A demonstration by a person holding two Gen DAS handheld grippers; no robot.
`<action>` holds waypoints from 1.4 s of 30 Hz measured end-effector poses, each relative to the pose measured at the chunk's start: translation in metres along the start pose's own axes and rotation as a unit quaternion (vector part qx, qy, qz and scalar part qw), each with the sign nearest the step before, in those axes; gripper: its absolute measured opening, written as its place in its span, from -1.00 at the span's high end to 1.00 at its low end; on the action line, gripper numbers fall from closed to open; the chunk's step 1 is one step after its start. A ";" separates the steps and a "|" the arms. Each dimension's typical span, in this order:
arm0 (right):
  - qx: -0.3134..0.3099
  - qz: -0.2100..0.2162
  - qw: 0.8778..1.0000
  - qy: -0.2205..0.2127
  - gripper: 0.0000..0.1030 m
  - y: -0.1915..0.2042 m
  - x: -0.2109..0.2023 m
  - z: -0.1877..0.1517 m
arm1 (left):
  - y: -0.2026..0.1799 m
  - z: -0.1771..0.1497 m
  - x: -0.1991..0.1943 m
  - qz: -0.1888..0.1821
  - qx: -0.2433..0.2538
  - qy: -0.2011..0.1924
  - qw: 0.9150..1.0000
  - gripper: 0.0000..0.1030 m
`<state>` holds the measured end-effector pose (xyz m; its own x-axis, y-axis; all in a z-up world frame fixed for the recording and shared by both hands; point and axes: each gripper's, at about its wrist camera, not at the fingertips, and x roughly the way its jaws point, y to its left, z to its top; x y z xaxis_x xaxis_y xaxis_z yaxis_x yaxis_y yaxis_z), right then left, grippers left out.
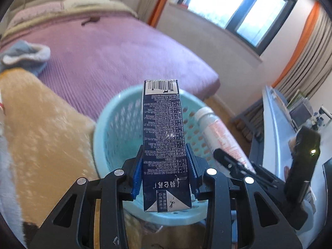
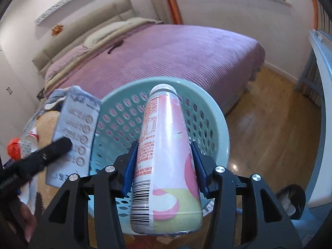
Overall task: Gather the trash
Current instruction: 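Carry both items to the blue basket and open both tools to drop them, then return to the table and grasp the teal packet with the left tool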
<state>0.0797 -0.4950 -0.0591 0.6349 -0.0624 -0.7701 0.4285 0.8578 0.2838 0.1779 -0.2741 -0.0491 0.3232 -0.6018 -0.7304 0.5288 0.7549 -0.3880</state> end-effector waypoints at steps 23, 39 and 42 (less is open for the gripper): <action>-0.046 0.046 0.997 -0.051 0.09 0.054 -0.064 -0.022 | 0.005 -0.033 -0.124 0.027 0.011 -0.114 0.993 -0.25; -0.159 0.146 0.974 -0.075 0.01 0.166 -0.105 -0.054 | 0.073 -0.094 -0.261 0.138 -0.037 -0.202 0.969 -0.39; -0.174 0.173 0.967 -0.064 -0.04 0.186 -0.103 -0.060 | 0.094 -0.115 -0.284 0.169 -0.059 -0.210 0.961 -0.42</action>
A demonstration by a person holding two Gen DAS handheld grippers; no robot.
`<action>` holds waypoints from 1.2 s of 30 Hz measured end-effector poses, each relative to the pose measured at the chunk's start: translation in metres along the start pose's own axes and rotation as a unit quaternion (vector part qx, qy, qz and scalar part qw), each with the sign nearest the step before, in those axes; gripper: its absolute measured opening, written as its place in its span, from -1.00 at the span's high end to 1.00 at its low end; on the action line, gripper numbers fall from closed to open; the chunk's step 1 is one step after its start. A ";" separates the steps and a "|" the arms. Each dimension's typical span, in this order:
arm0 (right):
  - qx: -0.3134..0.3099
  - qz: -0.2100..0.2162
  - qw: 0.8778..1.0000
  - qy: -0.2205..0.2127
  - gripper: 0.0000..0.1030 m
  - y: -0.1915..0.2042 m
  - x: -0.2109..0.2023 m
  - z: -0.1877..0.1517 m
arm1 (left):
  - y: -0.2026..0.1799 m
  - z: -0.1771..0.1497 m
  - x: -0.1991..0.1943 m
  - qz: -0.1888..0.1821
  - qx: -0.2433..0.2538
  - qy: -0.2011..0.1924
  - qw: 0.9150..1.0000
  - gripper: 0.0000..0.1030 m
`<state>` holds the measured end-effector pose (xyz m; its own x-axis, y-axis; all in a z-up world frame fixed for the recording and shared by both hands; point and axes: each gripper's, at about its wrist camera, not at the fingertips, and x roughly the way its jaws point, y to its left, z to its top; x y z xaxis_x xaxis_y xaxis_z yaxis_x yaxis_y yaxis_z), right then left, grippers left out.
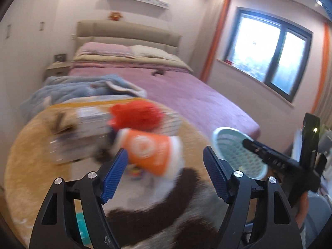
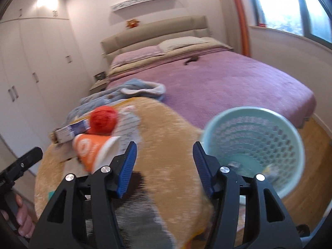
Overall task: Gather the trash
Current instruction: 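Return to the table and grasp the teal packet with the left tool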
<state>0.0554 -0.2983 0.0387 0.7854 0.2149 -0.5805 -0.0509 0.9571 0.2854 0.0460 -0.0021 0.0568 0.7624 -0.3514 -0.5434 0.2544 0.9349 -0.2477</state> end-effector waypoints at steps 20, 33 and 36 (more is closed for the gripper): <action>-0.064 0.070 0.991 0.091 -0.47 0.094 0.123 0.003 | 0.112 -0.098 0.000 0.099 -0.060 0.124 0.985 -0.56; -0.003 0.156 0.978 0.137 -0.68 0.086 0.142 -0.004 | 0.100 -0.096 0.006 0.140 -0.028 0.111 0.983 0.27; 0.004 0.176 0.973 0.149 -0.68 0.091 0.142 -0.006 | 0.101 -0.092 0.002 0.128 -0.040 0.101 0.986 0.27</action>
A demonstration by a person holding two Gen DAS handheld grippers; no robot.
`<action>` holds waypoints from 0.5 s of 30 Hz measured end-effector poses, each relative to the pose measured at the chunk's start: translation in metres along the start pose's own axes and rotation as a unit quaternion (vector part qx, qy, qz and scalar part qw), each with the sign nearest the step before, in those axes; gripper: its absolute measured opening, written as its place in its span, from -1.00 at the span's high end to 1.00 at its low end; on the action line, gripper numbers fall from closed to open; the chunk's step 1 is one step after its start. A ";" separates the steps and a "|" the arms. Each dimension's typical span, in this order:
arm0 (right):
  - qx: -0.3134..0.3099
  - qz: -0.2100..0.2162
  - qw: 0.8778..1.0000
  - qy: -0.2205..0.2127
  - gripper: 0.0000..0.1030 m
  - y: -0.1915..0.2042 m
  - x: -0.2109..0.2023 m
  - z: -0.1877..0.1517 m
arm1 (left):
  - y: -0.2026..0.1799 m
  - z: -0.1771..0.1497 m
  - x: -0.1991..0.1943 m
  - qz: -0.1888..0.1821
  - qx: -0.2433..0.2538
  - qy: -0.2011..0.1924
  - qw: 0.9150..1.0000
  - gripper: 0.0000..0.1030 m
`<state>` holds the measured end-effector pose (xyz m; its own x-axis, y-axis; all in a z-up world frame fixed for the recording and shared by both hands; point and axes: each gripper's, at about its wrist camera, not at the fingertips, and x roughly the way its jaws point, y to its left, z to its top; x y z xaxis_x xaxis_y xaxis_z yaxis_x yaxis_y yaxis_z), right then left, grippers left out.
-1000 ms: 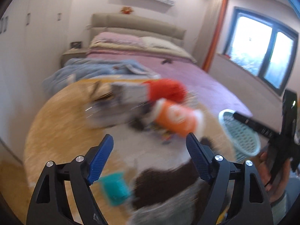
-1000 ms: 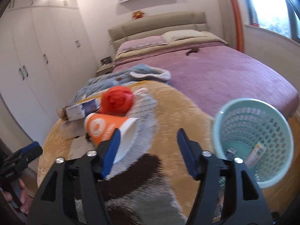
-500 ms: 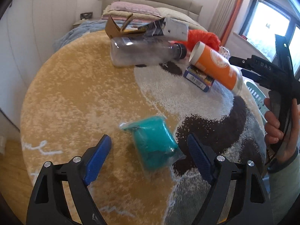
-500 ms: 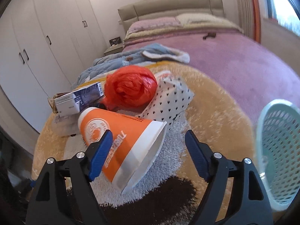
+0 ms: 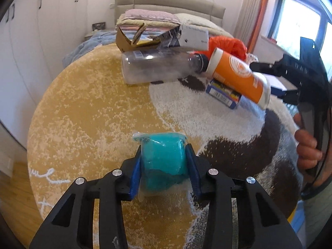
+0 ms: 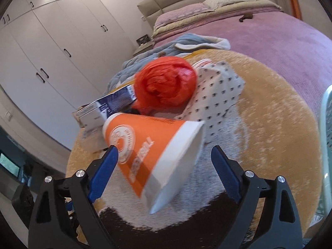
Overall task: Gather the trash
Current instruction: 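Grasp the orange paper cup with the right tool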
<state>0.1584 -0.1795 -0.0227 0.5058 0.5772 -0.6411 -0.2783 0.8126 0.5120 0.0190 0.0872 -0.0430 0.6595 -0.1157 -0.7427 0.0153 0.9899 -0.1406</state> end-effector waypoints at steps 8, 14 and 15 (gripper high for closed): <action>0.001 0.053 0.998 0.038 0.03 0.012 0.007 -0.016 | -0.004 0.002 -0.011 -0.017 0.011 -0.020 1.000 0.27; -0.043 0.049 0.998 0.014 0.49 0.038 -0.018 -0.032 | -0.002 0.006 -0.016 -0.031 0.002 -0.028 0.999 0.27; -0.054 0.045 0.997 0.009 0.50 0.045 -0.023 -0.035 | -0.003 0.007 -0.018 -0.031 0.002 -0.030 0.999 0.27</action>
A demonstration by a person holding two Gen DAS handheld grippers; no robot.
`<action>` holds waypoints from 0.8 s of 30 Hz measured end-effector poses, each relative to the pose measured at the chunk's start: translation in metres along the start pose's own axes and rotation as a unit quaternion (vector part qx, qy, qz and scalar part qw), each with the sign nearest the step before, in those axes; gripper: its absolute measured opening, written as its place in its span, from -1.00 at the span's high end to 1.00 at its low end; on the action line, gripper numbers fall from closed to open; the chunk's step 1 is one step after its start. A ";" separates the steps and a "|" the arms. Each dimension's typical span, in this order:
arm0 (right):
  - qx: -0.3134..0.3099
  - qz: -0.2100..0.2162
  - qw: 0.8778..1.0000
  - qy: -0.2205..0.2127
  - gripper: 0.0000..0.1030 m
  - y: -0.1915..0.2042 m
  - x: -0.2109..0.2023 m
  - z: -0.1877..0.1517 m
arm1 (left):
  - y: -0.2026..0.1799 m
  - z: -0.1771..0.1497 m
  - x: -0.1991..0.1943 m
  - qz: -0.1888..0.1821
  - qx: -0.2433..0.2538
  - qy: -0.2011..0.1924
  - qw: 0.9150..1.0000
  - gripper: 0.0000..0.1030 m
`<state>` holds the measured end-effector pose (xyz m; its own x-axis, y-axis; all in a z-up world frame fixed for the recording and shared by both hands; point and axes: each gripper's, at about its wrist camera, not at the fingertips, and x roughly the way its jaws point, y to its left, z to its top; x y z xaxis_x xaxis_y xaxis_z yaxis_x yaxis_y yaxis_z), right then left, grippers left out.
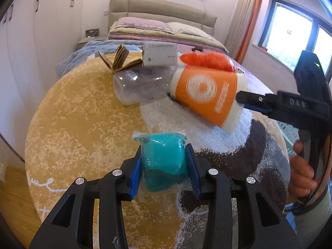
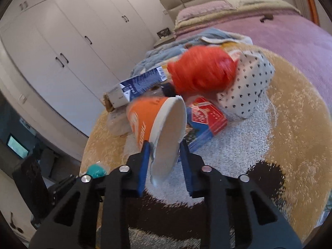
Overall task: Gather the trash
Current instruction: 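Grasp the orange paper cup with the right tool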
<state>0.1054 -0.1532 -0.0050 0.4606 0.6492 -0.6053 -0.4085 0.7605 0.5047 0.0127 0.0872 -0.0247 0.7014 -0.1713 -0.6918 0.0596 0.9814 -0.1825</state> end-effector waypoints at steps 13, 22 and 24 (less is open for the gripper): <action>-0.139 -0.057 0.989 0.003 -0.02 0.061 0.017 -0.028 | 0.019 0.005 -0.009 0.001 -0.016 -0.019 1.000 0.27; -0.110 -0.042 0.993 0.022 0.14 0.046 0.015 -0.038 | 0.011 0.017 -0.012 -0.008 -0.003 -0.031 0.999 0.27; -0.103 -0.032 0.994 0.017 0.41 0.044 0.008 -0.038 | 0.002 0.024 -0.014 -0.017 0.004 -0.036 0.999 0.27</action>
<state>0.0614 -0.1150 -0.0107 0.4657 0.5961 -0.6540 -0.5336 0.7787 0.3298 0.0197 0.0937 0.0010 0.7483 -0.1986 -0.6330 0.0896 0.9756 -0.2002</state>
